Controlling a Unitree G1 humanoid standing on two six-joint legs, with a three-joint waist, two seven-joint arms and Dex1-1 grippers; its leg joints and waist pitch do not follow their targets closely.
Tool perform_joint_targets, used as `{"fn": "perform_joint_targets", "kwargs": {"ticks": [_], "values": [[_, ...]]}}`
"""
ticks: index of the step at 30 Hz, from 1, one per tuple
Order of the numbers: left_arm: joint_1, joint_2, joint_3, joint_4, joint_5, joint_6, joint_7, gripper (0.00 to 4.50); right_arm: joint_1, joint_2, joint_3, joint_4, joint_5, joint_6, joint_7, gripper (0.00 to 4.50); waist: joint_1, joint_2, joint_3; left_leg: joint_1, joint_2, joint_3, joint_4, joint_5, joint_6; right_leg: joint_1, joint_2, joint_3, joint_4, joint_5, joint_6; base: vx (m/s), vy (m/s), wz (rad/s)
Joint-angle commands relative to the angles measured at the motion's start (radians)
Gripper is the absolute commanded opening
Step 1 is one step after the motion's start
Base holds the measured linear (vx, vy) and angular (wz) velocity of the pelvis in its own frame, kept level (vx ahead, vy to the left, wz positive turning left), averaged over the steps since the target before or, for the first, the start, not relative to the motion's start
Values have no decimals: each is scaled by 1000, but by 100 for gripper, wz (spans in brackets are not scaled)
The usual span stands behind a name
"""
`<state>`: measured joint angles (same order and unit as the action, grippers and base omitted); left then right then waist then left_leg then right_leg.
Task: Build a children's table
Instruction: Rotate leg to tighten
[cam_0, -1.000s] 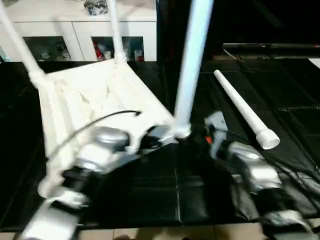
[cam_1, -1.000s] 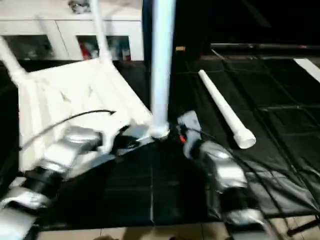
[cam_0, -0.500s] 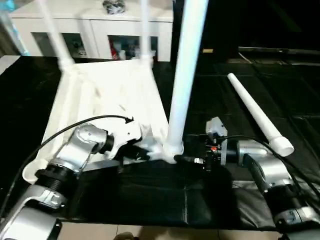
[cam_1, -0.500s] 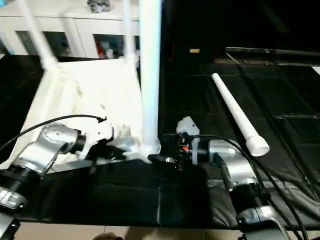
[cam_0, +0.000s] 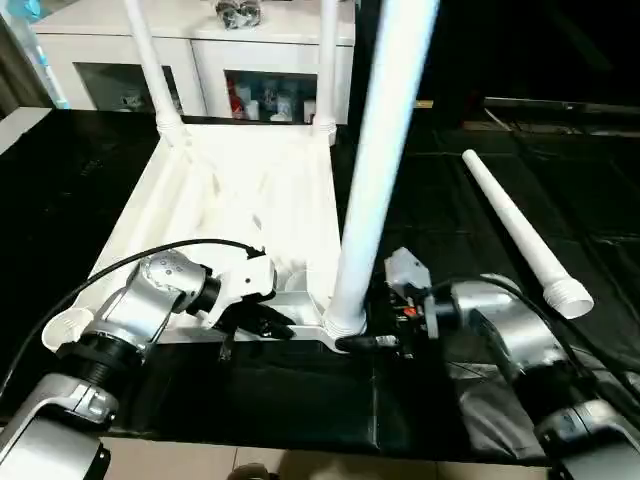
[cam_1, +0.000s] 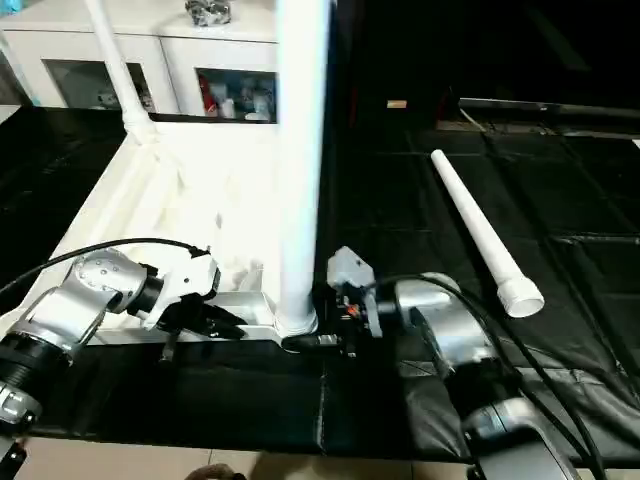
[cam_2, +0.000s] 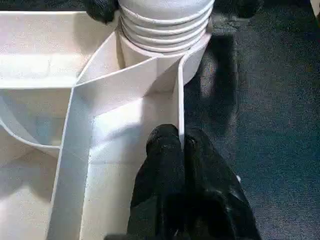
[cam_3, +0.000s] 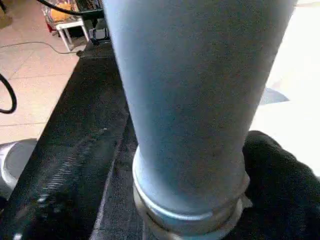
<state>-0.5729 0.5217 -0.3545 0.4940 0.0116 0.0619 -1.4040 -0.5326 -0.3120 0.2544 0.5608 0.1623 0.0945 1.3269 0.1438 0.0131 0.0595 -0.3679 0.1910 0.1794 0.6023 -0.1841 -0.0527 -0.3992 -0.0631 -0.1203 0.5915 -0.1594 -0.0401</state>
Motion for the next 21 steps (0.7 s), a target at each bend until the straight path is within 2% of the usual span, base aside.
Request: {"fn": "perform_joint_targets", "kwargs": {"ticks": [1, 11, 12, 13, 15, 17, 20, 21], "values": [[6, -4, -29, -23, -1, -18, -29, 0, -18, 2, 12, 9, -5, -15, 17, 356, -8, -5, -75, 19, 60, -19, -72, -182, 40, 48, -105, 69, -73, -356, -138, 0, 0, 0], [3, -11, -18, -2, 8, -14, 2, 0, -32, 24, 5, 43, -2, -27, 11, 278, -8, -7, -76, 18, 58, -18, -71, -179, 39, 49, -104, 70, -70, -339, -145, 0, 0, 0], [3, -19, -10, 0, 5, 2, 20, 0, -26, 28, 1, 39, 1, -20, 0, 278, -9, -7, -75, 19, 59, -18, -72, -182, 38, 48, -105, 70, -70, -345, -145, 0, 0, 0], [0, -35, 7, 0, -4, 36, 52, 0, -17, 35, -8, 29, 8, 2, -24, 276, -8, 3, -74, 20, 59, -19, -72, -190, 34, 47, -105, 70, -72, -353, -145, 0, 0, 0], [-3, -49, 20, 0, -12, 65, 78, 0, -8, 41, -15, 21, 14, 23, -45, 273, -10, -3, -73, 25, 59, -18, -72, -207, 25, 45, -104, 70, -77, -371, -145, 0, 0, 0], [-5, -79, 52, -12, -30, 117, 139, 0, 5, 62, -31, 11, 16, 70, -113, 272, -13, -3, -70, 23, 57, -20, -73, -223, 18, 46, -105, 68, -83, -418, -130, 0, 0, 0], [-7, -152, 114, -59, -55, 248, 287, 0, 28, 131, -69, 18, -3, 99, -305, 270, -22, -4, -69, 23, 56, -21, -74, -228, 4, 47, -107, 68, -88, -457, -112, 0, 0, 0], [-7, -152, 114, -59, -55, 248, 287, 0, 28, 131, -69, 18, -3, 99, -305, 270, -27, -6, -66, 26, 51, -25, -74, -250, 2, 45, -108, 61, -98, -501, -102, 0, 0, 0]]}}
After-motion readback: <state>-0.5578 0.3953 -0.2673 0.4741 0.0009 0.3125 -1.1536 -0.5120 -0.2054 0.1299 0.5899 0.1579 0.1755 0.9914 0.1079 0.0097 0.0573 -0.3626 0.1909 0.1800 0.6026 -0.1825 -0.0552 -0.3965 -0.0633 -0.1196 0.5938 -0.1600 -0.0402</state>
